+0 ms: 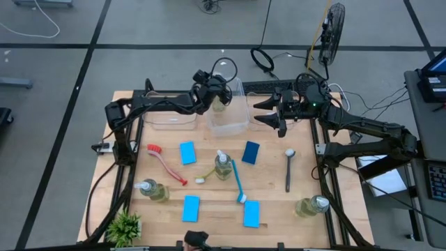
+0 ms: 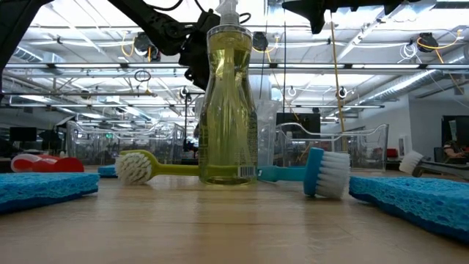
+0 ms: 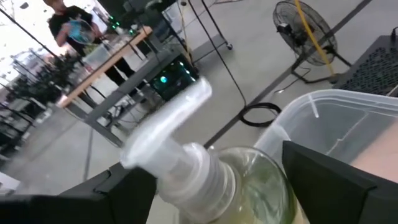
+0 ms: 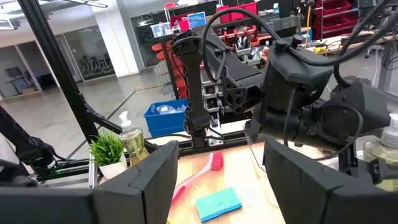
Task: Pick & Place Kitchen Sink Supplies
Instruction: Put the green soap dispenser into the transparent white bin
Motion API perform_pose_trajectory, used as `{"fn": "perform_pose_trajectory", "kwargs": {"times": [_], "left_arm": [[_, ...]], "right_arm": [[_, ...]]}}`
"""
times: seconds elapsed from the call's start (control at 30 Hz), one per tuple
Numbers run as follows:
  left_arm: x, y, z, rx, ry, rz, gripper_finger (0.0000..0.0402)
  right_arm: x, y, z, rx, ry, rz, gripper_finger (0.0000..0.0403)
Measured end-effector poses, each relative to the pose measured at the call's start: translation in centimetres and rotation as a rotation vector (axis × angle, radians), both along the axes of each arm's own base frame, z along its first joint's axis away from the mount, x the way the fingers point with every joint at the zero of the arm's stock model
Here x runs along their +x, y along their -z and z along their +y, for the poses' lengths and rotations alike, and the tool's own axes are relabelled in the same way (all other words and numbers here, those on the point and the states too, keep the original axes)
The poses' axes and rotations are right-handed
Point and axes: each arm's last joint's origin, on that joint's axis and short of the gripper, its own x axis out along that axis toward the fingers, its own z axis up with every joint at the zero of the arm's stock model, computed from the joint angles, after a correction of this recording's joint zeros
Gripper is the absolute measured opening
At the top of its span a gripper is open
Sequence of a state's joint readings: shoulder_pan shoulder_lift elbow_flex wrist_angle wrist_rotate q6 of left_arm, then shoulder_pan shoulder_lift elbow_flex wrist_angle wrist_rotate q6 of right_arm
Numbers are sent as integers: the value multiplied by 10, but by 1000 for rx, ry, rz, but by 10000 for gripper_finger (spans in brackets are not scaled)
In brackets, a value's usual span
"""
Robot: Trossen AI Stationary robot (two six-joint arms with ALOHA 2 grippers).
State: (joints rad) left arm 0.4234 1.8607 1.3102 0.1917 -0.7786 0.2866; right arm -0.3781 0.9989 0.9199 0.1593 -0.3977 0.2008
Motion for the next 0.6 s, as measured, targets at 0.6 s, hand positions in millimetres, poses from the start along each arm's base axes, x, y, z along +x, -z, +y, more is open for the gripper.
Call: {"fn": "perform_pose_trajectory", "kwargs": {"times": [0.6], "left_arm": [[9, -1, -22, 91, 22, 171, 326]], "right_arm": [[0, 0, 0, 0, 0, 0, 224]]}}
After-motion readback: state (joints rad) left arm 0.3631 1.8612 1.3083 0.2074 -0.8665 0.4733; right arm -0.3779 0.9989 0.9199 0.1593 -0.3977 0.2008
